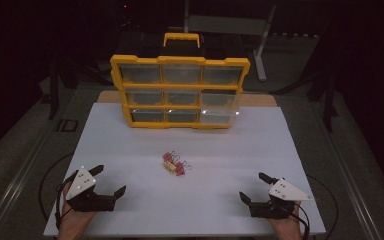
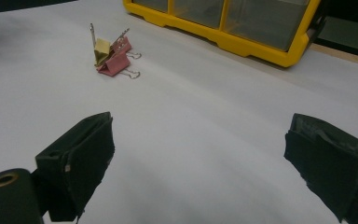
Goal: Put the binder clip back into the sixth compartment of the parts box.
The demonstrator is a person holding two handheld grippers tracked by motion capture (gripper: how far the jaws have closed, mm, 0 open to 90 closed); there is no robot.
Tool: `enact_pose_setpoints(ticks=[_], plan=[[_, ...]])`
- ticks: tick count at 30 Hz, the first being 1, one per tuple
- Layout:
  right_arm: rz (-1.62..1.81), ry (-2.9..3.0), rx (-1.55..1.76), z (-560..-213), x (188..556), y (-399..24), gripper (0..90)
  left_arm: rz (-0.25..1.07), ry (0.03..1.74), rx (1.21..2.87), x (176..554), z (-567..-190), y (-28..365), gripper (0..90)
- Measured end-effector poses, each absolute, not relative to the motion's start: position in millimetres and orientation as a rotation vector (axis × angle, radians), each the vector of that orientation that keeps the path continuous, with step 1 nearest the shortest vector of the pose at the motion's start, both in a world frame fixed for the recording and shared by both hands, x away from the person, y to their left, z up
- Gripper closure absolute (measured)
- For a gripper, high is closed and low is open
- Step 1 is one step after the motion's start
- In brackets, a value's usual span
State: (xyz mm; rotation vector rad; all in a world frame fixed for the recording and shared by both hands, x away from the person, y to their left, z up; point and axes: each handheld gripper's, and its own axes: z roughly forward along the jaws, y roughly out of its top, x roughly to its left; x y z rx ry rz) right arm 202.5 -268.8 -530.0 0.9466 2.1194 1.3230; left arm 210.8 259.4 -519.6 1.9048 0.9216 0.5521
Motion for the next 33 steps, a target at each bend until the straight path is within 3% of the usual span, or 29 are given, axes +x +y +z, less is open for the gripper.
enact_pose_setpoints(ticks=[33], plan=[[1.34, 2.098, 0.955, -531, 204, -272, 7.6, 0.522, 0.958, 1.918, 217, -515, 245, 0.0]])
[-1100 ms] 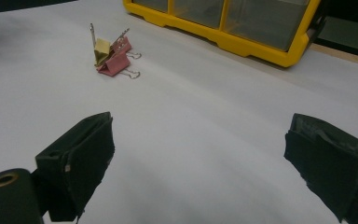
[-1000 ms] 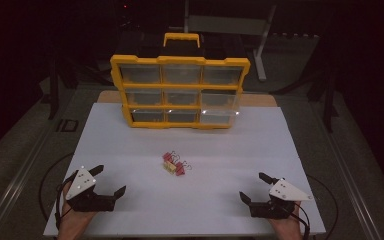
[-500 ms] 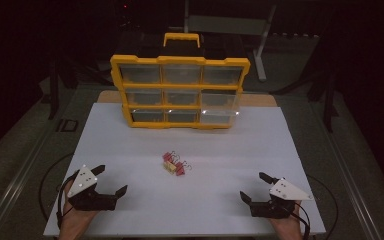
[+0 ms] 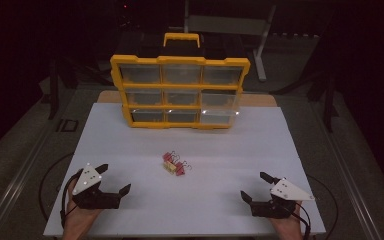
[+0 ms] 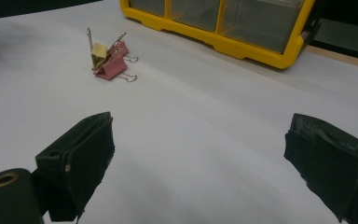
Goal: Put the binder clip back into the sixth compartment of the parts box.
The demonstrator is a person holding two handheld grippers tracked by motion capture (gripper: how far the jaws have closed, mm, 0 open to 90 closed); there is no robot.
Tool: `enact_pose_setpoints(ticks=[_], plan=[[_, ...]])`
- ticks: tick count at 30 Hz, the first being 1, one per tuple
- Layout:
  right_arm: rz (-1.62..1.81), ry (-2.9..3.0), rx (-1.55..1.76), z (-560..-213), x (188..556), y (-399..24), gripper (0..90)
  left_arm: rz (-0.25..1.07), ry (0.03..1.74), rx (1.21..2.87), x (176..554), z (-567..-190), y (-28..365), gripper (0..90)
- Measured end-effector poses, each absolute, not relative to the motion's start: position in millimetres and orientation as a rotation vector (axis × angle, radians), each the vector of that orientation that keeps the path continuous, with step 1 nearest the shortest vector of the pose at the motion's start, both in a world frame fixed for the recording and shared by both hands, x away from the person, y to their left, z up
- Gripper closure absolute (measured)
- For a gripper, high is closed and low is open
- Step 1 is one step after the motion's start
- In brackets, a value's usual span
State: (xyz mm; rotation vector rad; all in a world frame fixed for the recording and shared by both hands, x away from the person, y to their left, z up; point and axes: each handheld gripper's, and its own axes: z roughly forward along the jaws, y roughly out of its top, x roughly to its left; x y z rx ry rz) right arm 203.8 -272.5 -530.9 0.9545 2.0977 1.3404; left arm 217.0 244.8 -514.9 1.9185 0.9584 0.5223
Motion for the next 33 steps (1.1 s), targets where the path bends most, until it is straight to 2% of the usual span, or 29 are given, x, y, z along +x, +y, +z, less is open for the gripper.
enact_pose_setpoints(ticks=[18, 33], plan=[[1.338, 2.087, 0.965, -531, 206, -271, 7.6, 0.465, 0.937, 1.979, 244, -507, 213, 0.0], [1.329, 2.087, 0.966, -531, 206, -272, 7.6, 0.419, 0.923, 2.038, 271, -515, 178, 0.0]])
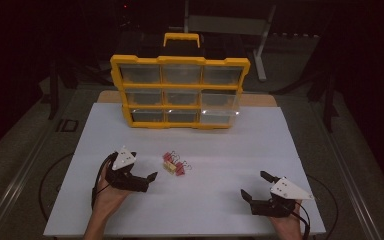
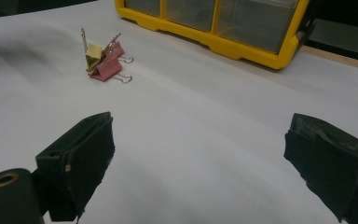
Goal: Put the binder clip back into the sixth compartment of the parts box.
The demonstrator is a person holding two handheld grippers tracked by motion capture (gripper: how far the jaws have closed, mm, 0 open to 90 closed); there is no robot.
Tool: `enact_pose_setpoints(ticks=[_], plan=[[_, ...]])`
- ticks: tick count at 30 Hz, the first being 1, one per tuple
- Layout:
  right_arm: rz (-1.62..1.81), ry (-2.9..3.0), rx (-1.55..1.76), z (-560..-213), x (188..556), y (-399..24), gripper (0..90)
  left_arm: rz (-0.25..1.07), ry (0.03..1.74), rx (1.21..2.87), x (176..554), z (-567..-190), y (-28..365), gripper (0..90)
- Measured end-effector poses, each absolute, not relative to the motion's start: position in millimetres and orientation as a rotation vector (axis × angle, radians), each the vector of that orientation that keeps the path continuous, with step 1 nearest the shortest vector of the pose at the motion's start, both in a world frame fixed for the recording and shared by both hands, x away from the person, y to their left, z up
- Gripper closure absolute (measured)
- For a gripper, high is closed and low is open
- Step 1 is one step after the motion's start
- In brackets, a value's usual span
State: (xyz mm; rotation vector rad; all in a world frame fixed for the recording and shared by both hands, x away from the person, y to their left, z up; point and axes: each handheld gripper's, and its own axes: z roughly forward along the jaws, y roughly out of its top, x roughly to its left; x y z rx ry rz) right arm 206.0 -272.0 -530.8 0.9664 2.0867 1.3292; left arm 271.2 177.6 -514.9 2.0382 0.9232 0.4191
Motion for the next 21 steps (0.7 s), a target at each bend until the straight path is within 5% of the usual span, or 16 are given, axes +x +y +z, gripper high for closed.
enact_pose_setpoints(ticks=[21], plan=[[1.328, 2.094, 0.963, -531, 206, -271, 7.7, 0.366, 0.938, 2.093, 292, -527, 149, 0.1]])
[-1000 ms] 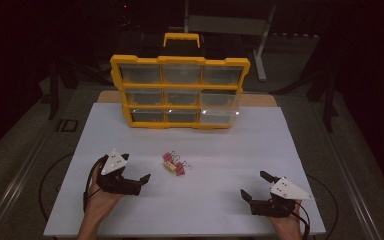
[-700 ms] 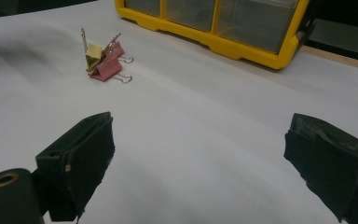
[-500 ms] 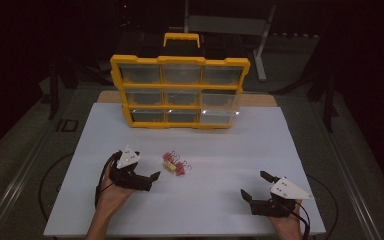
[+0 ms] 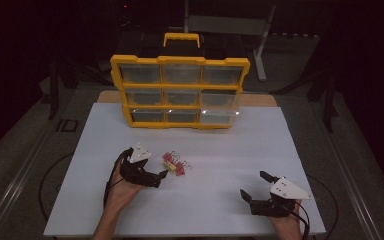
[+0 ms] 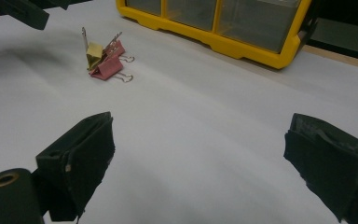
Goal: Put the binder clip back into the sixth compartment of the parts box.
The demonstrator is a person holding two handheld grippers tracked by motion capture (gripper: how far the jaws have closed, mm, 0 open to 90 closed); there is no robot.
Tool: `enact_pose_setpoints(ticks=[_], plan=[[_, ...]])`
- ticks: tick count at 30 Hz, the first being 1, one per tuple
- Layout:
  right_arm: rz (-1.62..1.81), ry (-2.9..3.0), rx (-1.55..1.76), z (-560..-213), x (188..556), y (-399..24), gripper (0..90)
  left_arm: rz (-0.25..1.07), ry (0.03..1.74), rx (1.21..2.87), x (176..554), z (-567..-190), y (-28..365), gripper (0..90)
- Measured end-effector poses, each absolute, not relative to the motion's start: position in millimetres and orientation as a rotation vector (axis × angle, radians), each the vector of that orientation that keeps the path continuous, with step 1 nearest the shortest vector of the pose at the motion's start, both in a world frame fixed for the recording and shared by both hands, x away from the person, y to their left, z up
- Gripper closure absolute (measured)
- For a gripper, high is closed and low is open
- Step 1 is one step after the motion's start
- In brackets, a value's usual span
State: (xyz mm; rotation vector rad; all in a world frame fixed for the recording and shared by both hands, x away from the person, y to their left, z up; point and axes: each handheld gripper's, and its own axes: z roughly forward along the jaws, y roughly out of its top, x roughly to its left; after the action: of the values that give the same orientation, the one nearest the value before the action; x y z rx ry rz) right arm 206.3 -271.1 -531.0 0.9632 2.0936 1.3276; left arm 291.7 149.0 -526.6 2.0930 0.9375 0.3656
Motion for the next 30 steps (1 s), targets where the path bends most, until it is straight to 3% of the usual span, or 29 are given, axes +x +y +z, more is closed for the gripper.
enact_pose_setpoints(ticks=[15, 30], plan=[[1.32, 2.096, 0.959, -531, 206, -271, 7.8, 0.337, 0.963, 2.147, 301, -539, 133, 3.8], [1.313, 2.094, 0.958, -531, 206, -271, 7.8, 0.35, 1.015, 2.187, 306, -550, 113, 14.9]])
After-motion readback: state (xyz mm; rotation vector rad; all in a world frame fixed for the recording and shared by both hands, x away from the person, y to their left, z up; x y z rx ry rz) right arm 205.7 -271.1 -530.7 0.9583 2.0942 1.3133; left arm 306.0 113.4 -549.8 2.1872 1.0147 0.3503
